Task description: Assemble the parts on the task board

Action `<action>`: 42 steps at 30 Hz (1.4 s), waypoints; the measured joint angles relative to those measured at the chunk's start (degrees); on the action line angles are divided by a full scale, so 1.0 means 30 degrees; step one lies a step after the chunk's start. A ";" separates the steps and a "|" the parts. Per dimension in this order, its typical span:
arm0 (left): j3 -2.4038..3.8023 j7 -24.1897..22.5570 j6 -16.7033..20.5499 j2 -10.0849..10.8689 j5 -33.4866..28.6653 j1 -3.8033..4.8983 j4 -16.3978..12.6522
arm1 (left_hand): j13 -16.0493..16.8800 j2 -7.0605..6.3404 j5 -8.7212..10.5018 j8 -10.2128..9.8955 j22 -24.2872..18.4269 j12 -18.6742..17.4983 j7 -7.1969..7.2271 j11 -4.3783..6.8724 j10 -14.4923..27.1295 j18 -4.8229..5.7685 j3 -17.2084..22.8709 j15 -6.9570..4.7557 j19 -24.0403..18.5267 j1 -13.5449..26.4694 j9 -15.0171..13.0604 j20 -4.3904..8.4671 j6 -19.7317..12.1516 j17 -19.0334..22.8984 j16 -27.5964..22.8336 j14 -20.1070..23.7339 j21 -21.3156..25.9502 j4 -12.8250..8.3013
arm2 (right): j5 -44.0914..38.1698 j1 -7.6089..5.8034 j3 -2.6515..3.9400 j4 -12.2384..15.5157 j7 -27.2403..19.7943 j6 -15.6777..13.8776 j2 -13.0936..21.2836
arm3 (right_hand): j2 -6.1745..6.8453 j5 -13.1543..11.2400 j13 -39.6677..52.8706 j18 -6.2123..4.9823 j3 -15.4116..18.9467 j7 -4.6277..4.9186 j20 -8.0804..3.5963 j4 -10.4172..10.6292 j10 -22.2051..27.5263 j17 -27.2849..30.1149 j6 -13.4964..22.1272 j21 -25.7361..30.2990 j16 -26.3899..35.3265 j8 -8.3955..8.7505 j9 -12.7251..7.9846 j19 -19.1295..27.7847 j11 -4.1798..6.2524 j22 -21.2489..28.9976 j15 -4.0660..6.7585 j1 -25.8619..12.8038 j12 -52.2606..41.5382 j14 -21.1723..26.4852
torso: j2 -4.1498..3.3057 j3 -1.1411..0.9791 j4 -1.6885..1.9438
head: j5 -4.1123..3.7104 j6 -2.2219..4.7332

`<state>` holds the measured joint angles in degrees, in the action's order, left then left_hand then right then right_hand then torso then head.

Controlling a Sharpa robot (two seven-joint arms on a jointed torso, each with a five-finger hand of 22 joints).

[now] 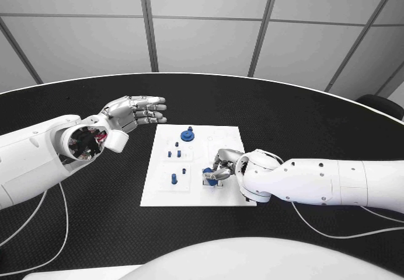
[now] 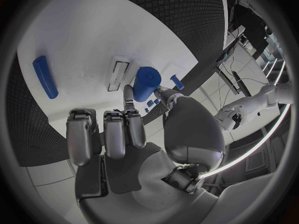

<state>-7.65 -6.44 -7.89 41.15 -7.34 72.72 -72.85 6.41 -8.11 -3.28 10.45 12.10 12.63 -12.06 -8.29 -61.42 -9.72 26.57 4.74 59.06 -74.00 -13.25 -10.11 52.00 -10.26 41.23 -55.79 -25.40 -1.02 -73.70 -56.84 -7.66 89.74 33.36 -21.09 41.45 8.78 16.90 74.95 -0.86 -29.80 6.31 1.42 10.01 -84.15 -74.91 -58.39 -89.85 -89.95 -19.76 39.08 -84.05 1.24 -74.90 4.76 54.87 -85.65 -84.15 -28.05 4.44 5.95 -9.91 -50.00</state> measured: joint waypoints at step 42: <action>0.0000 0.0096 -0.0053 0.0138 0.0003 0.0001 -0.0042 | 0.0000 0.0000 0.0000 0.0000 -0.0057 0.0000 0.0000 0.0001 0.0137 -0.0003 -0.0056 0.0000 0.0137 0.0000 0.0015 -0.0008 0.0000 -0.0036 0.0000 0.0000 0.0103 0.0056 | -0.0532 0.0015 0.0003 0.1942 -0.0779 -0.0922 0.1399 | -0.0056 -0.2187 -0.0008 0.0001 0.2324 -0.1427 -0.0208 0.1317 0.0039 -0.0012 -0.0862 0.0000 0.0000 -0.1517 0.1013 0.0067 0.0169 0.0000 0.0243 -0.1275 0.0077 0.0097 | -0.0002 -0.0046 -0.0024 | -0.0013 0.0000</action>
<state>-7.65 -6.16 -8.05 41.56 -7.33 72.73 -72.98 6.41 -8.11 -3.28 10.45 11.93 12.63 -12.06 -8.28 -61.01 -9.73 26.40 4.74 59.47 -74.00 -13.20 -10.14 52.00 -10.37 41.23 -55.79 -25.09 -0.86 -75.30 -56.80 -7.65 95.56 31.02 -23.85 45.65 8.61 10.34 74.92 -0.86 -22.83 2.03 0.80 13.96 -84.04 -74.94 -60.98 -89.85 -89.95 -24.31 42.11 -83.84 1.75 -74.90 5.48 51.04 -85.42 -83.87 -28.06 4.31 5.88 -9.95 -50.00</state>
